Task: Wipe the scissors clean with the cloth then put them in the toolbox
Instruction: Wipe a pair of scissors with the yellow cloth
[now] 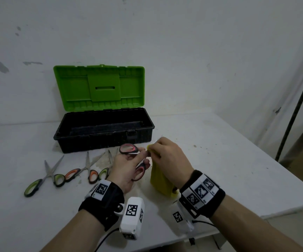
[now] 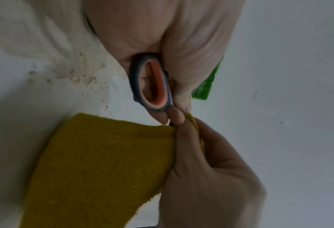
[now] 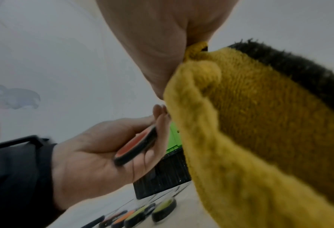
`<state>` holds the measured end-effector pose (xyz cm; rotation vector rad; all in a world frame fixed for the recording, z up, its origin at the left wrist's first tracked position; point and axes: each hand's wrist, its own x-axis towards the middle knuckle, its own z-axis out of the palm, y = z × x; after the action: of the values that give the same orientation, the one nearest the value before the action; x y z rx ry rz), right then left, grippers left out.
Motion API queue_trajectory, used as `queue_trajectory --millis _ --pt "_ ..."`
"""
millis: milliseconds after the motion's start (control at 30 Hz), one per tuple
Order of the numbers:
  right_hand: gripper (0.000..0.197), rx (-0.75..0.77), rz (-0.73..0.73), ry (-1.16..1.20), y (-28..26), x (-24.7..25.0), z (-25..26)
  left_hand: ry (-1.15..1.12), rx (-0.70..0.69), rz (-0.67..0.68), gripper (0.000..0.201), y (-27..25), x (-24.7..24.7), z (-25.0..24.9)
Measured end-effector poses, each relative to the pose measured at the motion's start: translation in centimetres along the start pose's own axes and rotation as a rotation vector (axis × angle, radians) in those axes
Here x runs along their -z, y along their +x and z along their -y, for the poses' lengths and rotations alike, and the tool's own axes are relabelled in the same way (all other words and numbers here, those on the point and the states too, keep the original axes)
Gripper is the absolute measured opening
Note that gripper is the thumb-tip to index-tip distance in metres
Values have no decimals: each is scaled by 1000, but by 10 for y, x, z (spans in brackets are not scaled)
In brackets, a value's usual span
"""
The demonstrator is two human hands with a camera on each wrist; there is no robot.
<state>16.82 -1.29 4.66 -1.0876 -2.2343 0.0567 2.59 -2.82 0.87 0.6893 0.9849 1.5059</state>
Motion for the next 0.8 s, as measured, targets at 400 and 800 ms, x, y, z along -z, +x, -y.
queue_trajectory --millis 400,800 --pt "15 32 67 -42 -7 5 6 95 -54 1 8 1 2 2" --pt "13 22 -63 -15 -2 13 -8 57 -47 -18 13 4 6 2"
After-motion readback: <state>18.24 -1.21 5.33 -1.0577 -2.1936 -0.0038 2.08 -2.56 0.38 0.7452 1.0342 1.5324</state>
